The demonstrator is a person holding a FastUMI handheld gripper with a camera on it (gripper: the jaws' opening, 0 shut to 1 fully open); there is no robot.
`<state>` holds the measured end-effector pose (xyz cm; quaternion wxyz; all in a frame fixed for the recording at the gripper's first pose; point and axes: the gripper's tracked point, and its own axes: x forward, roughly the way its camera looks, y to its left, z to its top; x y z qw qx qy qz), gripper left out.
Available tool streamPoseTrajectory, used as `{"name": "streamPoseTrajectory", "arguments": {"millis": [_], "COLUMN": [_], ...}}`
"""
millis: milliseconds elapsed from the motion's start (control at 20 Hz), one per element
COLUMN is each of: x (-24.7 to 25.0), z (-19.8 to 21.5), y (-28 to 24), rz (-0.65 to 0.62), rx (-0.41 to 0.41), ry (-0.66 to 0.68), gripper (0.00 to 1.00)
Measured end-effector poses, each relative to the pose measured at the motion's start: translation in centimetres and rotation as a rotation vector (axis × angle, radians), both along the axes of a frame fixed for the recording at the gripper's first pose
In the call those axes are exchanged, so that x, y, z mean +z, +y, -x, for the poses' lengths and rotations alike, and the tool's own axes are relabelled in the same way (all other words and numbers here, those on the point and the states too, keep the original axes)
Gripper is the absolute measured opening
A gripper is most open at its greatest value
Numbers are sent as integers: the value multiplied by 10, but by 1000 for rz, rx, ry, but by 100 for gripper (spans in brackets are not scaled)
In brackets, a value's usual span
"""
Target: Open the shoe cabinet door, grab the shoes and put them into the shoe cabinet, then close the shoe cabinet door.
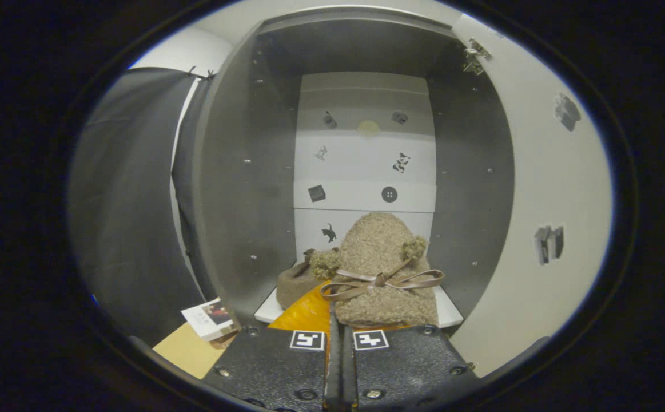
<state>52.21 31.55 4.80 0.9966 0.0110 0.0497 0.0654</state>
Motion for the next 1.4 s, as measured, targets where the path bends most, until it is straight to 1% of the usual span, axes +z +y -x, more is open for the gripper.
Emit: {"name": "streamPoseTrajectory", "arguments": {"millis": [200,400,600,850,1000,1150,1350,1400], "x": [-3,-21,-43,-64,-79,-85,-85,-84], "z": [-60,-113,-155,-176,-184,-188,-188,-186], "y": [-2,-3,-10,-15,-17,-15,-15,-15], "rz": [24,18,42,12,48,9,13,-3], "rx": [-16,-17,-31,-34,-43,-40,-52,-48], "ry": [23,87,143,249,335,414,448,447], "gripper": [6,5,6,6,6,8,11,14]}}
